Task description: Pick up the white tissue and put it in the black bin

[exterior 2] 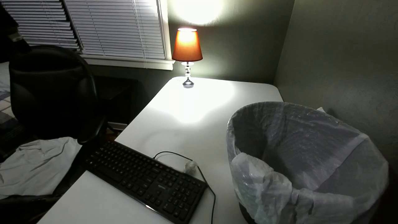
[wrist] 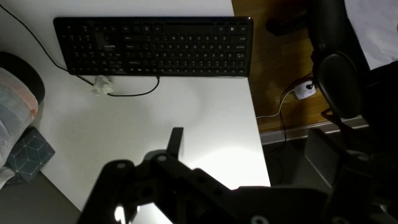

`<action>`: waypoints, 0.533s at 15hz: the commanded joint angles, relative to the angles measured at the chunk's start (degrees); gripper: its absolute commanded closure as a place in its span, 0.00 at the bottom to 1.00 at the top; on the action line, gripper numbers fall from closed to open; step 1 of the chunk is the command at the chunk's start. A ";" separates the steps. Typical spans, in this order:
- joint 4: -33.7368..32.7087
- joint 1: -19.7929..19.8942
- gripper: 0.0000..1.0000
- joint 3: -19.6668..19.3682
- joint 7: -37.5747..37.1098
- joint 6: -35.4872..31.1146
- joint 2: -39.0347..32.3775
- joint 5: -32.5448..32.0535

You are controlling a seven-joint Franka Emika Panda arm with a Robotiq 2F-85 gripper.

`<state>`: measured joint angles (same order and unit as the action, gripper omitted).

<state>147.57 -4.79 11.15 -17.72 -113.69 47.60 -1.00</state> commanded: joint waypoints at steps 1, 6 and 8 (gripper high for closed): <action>4.52 1.87 0.00 -2.37 1.17 -2.28 3.91 0.17; 3.83 4.62 0.00 -3.53 0.93 -0.73 3.18 0.31; 3.90 5.24 0.00 -3.83 1.29 -0.73 3.36 0.24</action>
<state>151.54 -0.07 6.95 -16.80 -114.49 50.94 -1.15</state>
